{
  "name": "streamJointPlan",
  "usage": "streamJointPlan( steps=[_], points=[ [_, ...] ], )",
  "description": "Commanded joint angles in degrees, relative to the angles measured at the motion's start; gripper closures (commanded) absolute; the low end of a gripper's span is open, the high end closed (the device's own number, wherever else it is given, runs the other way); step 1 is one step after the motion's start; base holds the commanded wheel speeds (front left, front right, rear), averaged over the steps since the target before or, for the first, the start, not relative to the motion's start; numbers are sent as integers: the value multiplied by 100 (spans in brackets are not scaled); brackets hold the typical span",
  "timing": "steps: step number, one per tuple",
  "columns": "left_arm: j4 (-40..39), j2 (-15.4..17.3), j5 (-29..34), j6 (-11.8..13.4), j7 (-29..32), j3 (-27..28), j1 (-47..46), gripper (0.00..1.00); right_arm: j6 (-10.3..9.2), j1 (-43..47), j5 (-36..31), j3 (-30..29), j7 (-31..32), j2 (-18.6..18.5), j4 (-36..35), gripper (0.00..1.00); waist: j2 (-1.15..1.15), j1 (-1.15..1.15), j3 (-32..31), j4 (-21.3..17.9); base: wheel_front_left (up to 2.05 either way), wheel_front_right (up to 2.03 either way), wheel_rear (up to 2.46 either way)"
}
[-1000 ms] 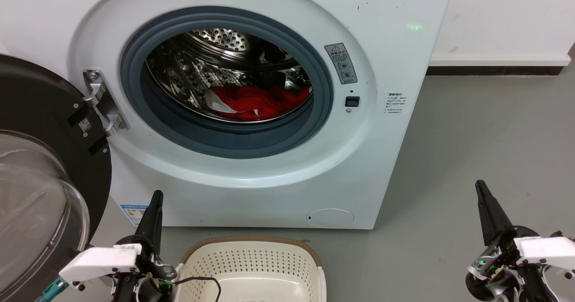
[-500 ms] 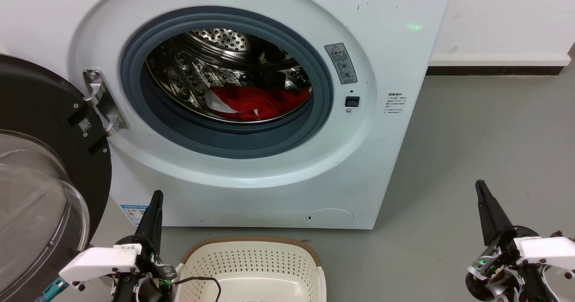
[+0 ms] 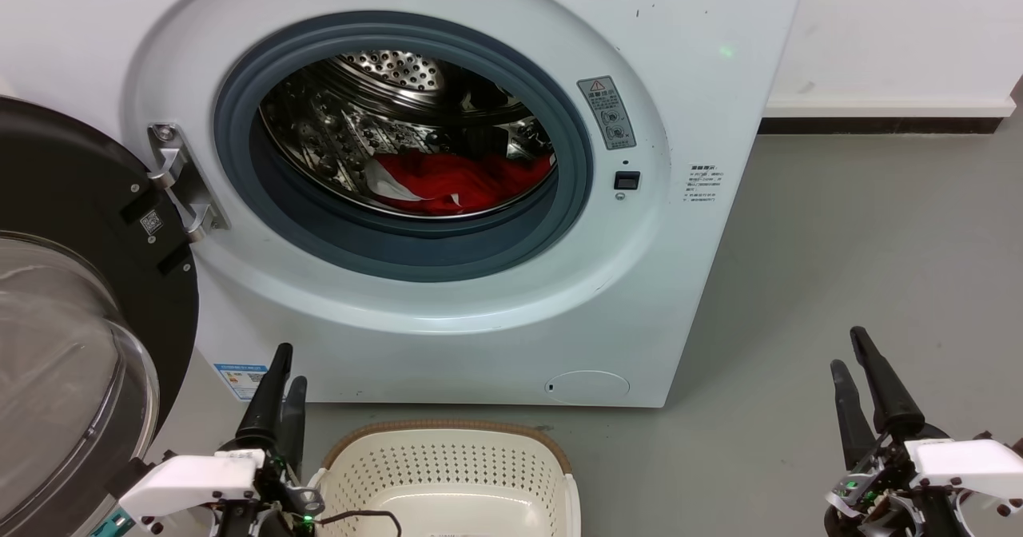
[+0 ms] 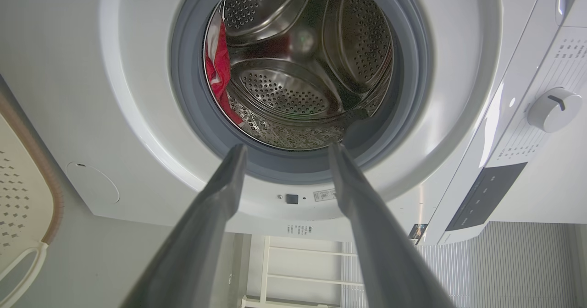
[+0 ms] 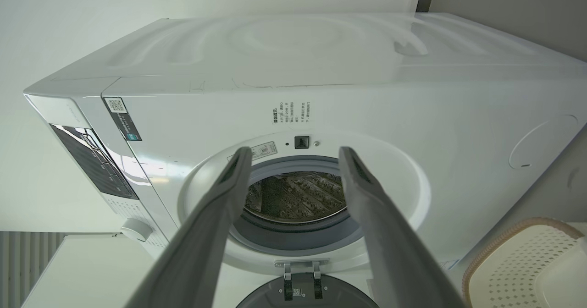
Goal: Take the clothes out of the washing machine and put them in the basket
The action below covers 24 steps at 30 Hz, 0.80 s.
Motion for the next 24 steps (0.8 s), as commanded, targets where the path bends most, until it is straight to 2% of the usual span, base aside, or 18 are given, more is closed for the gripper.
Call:
streamJointPlan(
  steps=[1, 9, 24],
  points=[
    [-121, 13, -2, -1, -73, -101, -152, 0, 0, -114, -79, 56, -71, -6, -128, 0, 0, 0, 3, -1, 0, 0, 0],
    [-236, 19, 471, -1, -318, -310, -232, 0, 0, -87, -548, 119, -292, -7, -271, 0, 0, 0, 11, -2, 0, 0, 0],
    [-573, 17, 2158, -2, -664, -484, -295, 0, 0, -36, -2568, 162, -638, -8, -621, 0, 0, 0, 21, -3, 0, 0, 0]
  ],
)
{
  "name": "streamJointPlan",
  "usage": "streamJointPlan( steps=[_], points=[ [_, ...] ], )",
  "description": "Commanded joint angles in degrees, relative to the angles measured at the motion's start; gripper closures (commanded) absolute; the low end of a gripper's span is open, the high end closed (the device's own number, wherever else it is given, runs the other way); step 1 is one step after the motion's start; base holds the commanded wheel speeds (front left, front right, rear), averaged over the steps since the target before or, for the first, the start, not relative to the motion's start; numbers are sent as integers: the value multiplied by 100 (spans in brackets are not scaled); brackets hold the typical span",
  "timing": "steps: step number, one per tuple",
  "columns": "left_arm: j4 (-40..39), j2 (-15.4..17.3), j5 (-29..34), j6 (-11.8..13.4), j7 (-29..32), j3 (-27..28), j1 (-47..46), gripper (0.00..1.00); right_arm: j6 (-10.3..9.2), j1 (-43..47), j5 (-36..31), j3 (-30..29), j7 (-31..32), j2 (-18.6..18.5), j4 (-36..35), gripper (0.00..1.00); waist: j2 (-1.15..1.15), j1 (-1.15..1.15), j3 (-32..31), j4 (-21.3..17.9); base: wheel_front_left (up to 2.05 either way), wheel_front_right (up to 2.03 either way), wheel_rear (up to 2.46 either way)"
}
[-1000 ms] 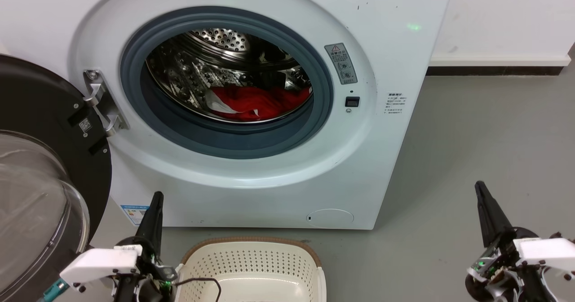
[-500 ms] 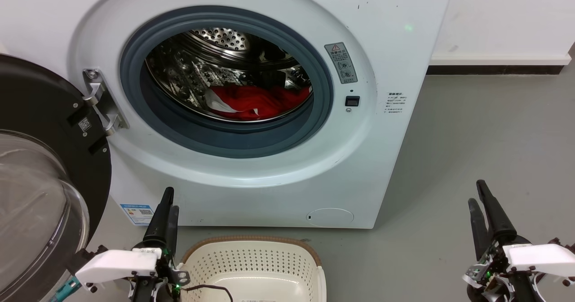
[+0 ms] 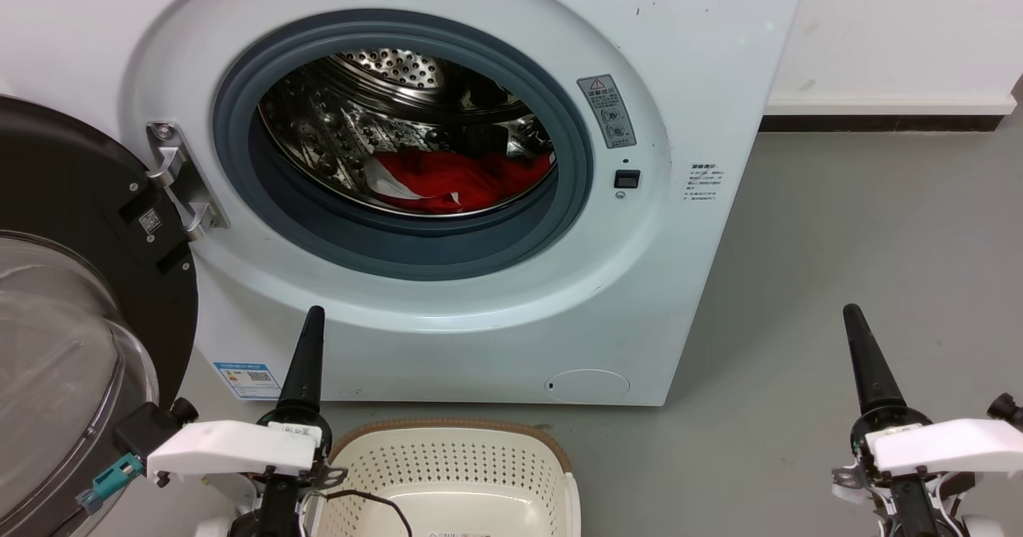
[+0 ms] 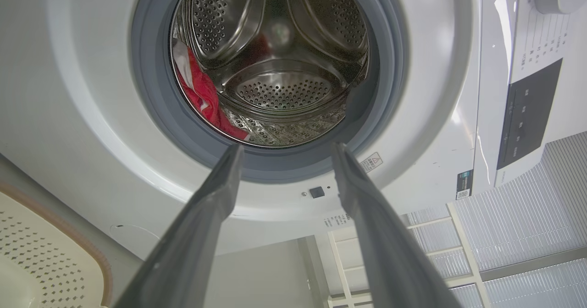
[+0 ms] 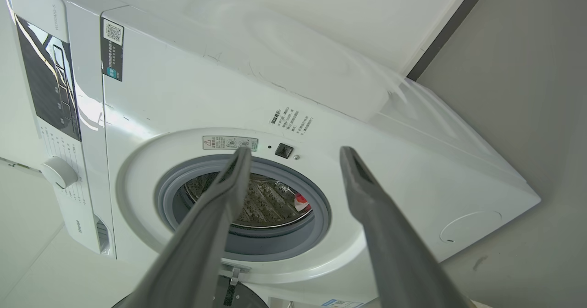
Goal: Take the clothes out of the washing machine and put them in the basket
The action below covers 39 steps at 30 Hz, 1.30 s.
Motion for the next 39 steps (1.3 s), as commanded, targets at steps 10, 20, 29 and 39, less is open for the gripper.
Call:
streamJointPlan(
  steps=[10, 20, 29, 39],
  points=[
    [-190, 18, 1182, -1, -246, -153, -180, 0, 0, 2, -1480, 171, -240, -24, -275, 0, 0, 0, -2, 0, 0, 0, 0],
    [-193, 19, 2237, -1, -445, -381, -200, 0, 0, 53, -2515, 241, -435, -24, -260, 0, 0, 0, -5, 11, 0, 0, 0],
    [-186, 19, 3068, 93, -602, -523, -216, 0, 0, 56, -3332, 266, -595, -24, -205, 0, 0, 0, -8, 14, 0, 0, 0],
    [-106, 20, 3868, 182, -762, -630, -253, 0, 0, 29, -4069, 287, -760, -24, -137, 0, 0, 0, -6, 6, 0, 0, 0]
  ],
)
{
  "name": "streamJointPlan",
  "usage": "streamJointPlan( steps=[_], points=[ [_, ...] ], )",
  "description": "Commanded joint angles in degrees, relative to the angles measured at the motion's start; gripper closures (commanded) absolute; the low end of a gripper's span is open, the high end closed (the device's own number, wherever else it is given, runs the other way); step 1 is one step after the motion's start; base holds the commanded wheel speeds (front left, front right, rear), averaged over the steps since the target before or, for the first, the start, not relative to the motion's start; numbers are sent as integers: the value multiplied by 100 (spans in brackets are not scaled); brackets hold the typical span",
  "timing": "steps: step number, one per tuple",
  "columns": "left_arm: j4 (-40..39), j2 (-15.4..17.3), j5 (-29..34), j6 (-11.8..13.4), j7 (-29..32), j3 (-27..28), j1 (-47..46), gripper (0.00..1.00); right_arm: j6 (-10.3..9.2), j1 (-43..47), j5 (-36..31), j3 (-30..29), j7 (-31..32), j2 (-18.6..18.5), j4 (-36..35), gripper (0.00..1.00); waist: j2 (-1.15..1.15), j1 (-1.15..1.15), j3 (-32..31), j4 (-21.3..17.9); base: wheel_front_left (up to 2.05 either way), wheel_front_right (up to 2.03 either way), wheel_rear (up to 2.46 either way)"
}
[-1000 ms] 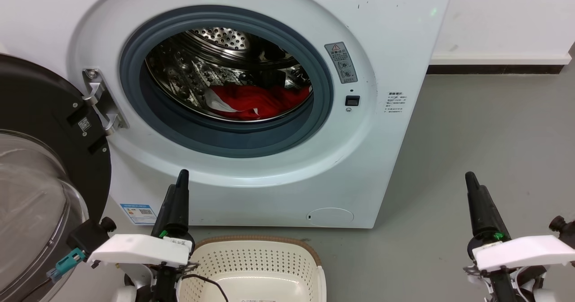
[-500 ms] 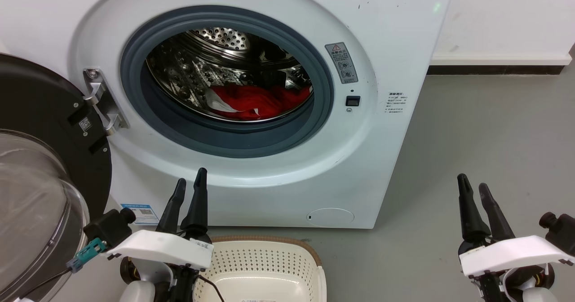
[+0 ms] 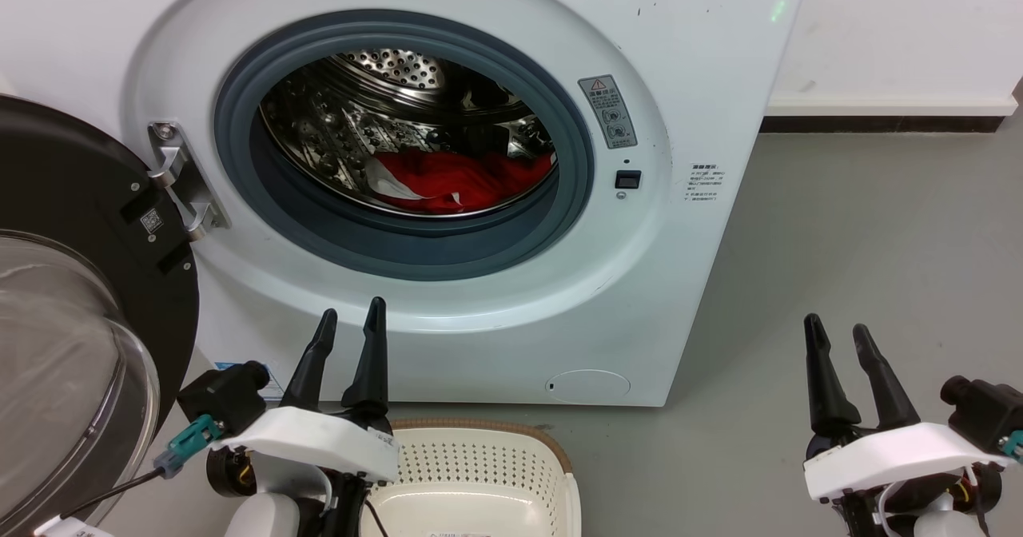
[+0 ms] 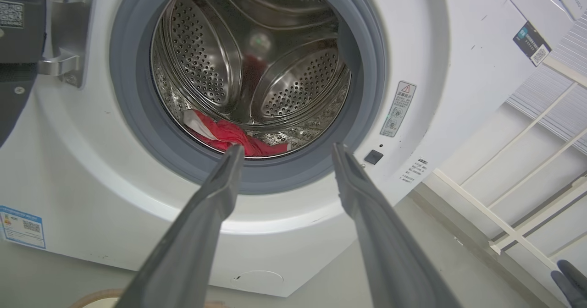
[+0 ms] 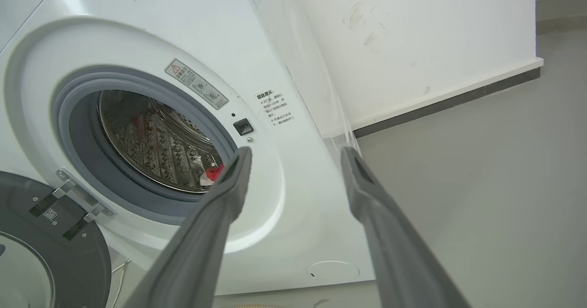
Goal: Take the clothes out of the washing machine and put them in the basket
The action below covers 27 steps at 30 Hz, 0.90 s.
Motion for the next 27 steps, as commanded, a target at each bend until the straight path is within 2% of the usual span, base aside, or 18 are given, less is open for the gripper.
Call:
streamJointPlan(
  steps=[1, 27],
  points=[
    [-36, 16, 174, 25, -52, -27, -135, 0, 0, -70, -186, 10, -62, -23, -33, 0, 0, 0, 2, -2, 0, 0, 0],
    [159, 17, 1668, 238, -414, -178, -182, 0, 0, -82, -1850, 14, -419, -24, 194, 0, 0, 0, 15, 20, 0, 0, 0]
  ],
)
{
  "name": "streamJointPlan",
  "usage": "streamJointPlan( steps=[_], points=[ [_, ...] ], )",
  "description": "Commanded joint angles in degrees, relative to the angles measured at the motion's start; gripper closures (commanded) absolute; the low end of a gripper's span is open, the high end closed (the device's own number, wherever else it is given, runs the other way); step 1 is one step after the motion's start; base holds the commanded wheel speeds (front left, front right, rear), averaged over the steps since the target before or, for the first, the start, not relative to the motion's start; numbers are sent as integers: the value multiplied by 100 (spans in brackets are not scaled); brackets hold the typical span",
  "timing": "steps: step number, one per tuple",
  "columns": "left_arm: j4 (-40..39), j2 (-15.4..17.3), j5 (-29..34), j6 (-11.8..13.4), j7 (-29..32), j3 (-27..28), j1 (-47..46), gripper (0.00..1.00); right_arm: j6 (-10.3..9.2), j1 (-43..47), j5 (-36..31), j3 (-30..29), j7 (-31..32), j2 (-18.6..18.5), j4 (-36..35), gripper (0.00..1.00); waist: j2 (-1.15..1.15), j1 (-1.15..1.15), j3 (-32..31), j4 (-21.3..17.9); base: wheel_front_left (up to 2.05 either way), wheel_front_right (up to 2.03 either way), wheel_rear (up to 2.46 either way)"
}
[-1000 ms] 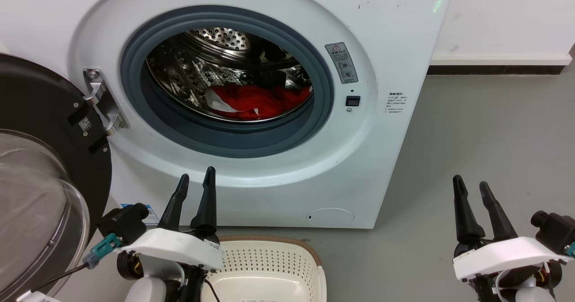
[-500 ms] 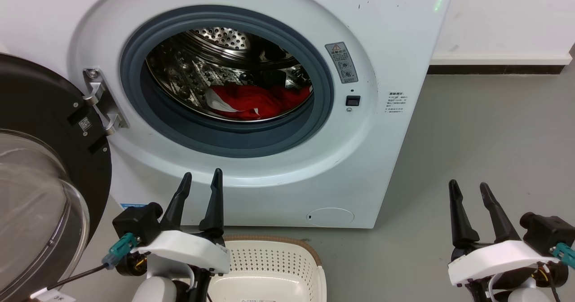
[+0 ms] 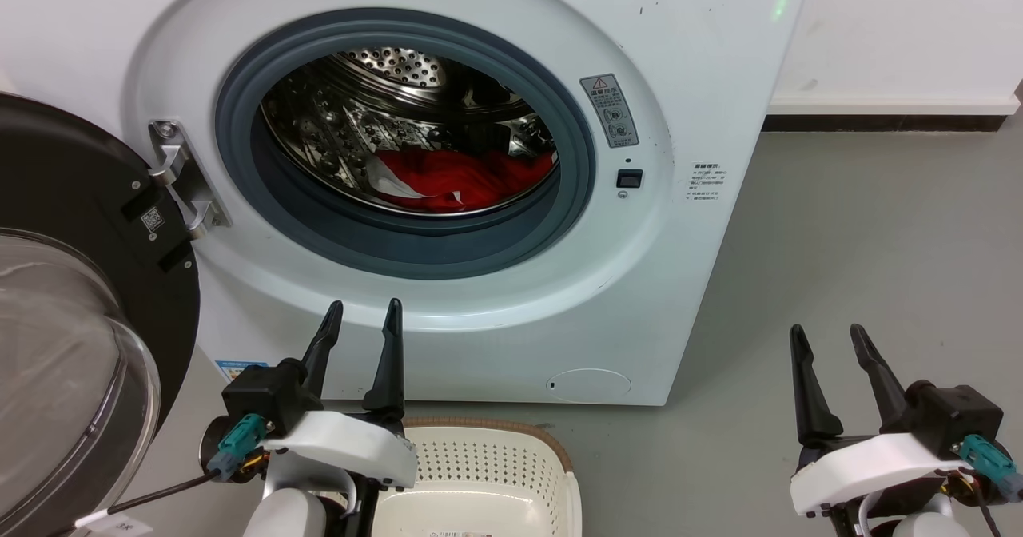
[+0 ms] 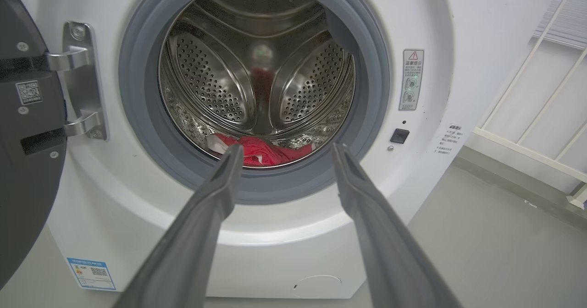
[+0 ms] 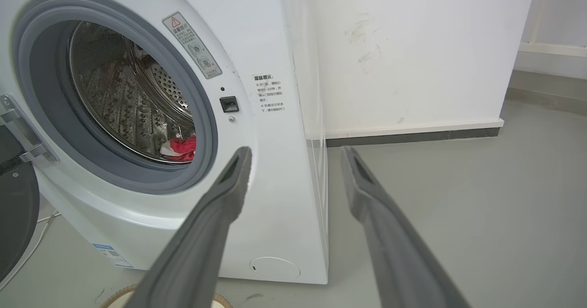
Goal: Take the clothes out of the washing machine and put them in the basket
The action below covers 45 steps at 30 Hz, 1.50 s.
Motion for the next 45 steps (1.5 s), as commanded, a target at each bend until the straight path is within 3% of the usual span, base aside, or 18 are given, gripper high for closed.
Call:
streamJointPlan(
  steps=[1, 31, 45],
  points=[
    [-13, 12, 136, 34, -57, -17, -97, 0, -2, -75, -162, 8, -57, -24, -5, 0, 0, 0, 0, 0, 0, 0, 0],
    [177, 13, 1186, 268, -388, -177, -8, 0, -2, -96, -1385, -10, -264, -23, 151, 0, 0, 0, 25, 23, 0, 0, 0],
    [227, 13, 1084, 321, -382, -192, 14, 0, -2, -92, -1322, -16, -244, -22, 215, 0, 0, 0, 57, 29, 0, 0, 0]
  ],
)
